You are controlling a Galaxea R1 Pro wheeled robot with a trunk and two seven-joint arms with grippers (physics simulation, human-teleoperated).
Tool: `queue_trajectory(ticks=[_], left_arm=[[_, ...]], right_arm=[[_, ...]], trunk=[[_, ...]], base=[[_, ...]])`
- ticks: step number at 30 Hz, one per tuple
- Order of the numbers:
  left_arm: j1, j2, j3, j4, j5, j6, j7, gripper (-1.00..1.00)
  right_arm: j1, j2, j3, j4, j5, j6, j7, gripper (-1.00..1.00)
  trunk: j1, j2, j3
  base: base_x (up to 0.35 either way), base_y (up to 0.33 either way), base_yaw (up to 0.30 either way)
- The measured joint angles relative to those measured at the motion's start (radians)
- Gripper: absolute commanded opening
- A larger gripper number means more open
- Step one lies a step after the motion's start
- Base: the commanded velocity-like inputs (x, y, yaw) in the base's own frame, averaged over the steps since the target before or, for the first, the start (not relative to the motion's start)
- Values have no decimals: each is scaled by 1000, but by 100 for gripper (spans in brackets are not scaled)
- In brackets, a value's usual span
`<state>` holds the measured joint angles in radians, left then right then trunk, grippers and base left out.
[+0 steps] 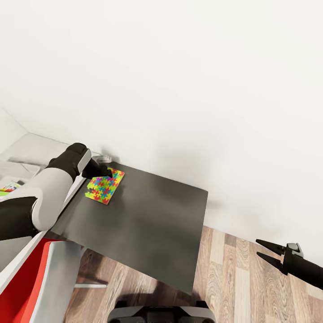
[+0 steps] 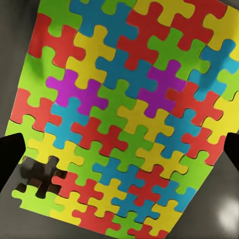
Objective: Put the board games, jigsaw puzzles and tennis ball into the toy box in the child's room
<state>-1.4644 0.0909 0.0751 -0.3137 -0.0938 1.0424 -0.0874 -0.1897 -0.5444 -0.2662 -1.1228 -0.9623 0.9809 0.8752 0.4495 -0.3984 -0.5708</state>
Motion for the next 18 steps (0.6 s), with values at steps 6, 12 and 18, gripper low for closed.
queue_trajectory(ticks=[6,12,18], left_arm=[[0,-1,0,0,0,0,0,100],[0,-2,0,0,-1,0,0,100],[0,-2,0,0,-1,0,0,100]], right_arm=[[0,0,1,2,0,0,0,100],[0,0,1,4,0,0,0,100],[0,0,2,4,0,0,0,100]], trunk=[[0,0,-1],[0,0,-3],[0,0,-10]], base=[[0,0,0],[0,0,0],[-1,0,0]])
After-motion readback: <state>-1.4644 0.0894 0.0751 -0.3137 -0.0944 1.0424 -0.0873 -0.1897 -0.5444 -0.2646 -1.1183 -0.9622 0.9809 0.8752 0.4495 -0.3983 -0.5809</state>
